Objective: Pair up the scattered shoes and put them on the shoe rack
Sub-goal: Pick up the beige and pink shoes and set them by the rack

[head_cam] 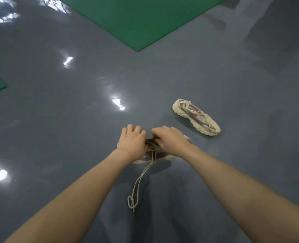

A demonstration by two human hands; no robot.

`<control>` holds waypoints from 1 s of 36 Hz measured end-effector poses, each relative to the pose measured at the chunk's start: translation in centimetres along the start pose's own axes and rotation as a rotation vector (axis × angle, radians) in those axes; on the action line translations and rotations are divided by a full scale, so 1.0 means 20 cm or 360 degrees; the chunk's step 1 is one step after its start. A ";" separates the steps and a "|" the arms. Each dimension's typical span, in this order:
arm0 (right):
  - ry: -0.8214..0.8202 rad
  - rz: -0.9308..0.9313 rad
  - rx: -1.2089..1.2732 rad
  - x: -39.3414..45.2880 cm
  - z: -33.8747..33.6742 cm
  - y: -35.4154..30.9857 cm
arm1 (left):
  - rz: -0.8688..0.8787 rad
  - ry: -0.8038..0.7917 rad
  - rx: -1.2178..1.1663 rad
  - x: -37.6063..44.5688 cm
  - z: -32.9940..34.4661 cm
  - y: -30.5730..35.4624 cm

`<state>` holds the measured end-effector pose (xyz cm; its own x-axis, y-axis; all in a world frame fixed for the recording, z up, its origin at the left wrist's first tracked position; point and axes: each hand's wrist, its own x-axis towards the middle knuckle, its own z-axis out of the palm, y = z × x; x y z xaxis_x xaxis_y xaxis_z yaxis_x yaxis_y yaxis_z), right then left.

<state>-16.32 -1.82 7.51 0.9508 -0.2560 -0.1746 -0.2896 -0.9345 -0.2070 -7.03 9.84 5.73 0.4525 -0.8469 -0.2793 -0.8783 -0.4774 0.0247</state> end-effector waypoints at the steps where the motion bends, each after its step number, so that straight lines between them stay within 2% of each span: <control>1: 0.0012 -0.0007 0.0022 0.01 0.00 0.06 | -0.0042 -0.0033 -0.0016 0.05 -0.01 0.03; 10: 0.0124 -0.0097 0.0111 0.09 -0.07 0.58 | -0.0285 -0.0055 -0.0242 0.38 -0.06 0.40; 14: 0.0309 -0.0079 0.0297 0.12 -0.08 0.72 | -0.0321 0.0013 -0.0215 0.49 -0.14 0.50; 17: 0.0472 0.0038 0.0419 0.13 -0.11 0.76 | -0.0388 0.0084 -0.0315 0.56 -0.21 0.54; 21: 0.0650 0.0465 0.0571 0.17 -0.14 0.86 | -0.0617 0.0104 -0.0563 0.67 -0.25 0.53; 23: 0.0589 0.0643 0.0514 0.20 -0.12 0.92 | -0.0721 0.0099 -0.0661 0.73 -0.24 0.49; 26: 0.0350 0.0803 0.0360 0.24 -0.03 1.00 | -0.0797 0.0065 -0.0708 0.80 -0.18 0.42; 32: -0.0165 0.1058 0.0161 0.34 0.17 1.08 | -0.0750 -0.0035 -0.0679 0.89 -0.03 0.34; 34: -0.0223 0.1077 0.0062 0.35 0.22 1.07 | -0.0715 -0.0062 -0.0668 0.91 0.01 0.33; 36: -0.0168 0.1075 -0.0045 0.36 0.24 1.06 | -0.0696 -0.0076 -0.0688 0.91 0.04 0.32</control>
<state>-16.15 -22.17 -2.82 0.5463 -0.7610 -0.3500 -0.8112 -0.5848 0.0054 -4.48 -8.51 0.00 0.7402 -0.5447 -0.3941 -0.4666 -0.8382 0.2822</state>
